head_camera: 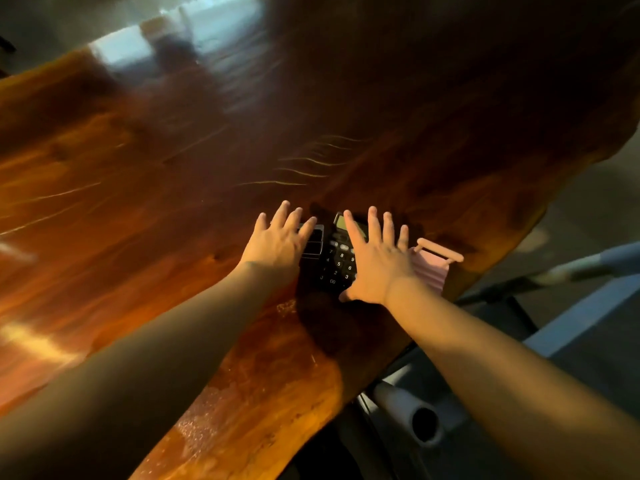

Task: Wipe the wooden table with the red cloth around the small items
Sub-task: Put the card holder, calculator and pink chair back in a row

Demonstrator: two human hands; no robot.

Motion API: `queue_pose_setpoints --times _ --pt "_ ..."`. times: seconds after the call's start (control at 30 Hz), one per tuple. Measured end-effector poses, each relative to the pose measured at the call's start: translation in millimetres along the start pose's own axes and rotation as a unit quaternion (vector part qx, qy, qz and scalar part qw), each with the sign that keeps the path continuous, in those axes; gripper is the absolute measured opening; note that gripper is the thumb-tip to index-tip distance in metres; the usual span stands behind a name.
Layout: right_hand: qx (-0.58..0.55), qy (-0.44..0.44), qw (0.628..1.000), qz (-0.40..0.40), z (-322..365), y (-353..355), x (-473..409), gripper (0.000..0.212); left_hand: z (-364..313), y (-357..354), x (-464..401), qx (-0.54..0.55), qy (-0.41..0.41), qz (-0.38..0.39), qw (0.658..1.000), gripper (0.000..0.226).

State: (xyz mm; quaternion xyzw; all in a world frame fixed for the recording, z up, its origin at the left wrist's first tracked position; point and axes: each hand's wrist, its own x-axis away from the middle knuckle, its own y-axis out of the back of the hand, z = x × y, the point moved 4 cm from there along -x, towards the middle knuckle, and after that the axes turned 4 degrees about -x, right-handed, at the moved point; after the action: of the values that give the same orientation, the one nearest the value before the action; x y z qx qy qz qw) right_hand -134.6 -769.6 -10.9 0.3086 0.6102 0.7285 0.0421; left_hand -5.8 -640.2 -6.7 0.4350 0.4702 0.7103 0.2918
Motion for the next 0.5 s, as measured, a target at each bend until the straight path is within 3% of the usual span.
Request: queue_pose_setpoints --times 0.33,0.5 --pt "0.013 -0.016 1.0 0.022 3 -5 -4 0.161 6 11 -8 0.03 -0.013 -0.021 0.999 0.067" --pt "0.03 -0.012 0.999 0.023 9 0 -3 0.162 13 11 2 0.061 0.003 -0.028 0.998 0.069"
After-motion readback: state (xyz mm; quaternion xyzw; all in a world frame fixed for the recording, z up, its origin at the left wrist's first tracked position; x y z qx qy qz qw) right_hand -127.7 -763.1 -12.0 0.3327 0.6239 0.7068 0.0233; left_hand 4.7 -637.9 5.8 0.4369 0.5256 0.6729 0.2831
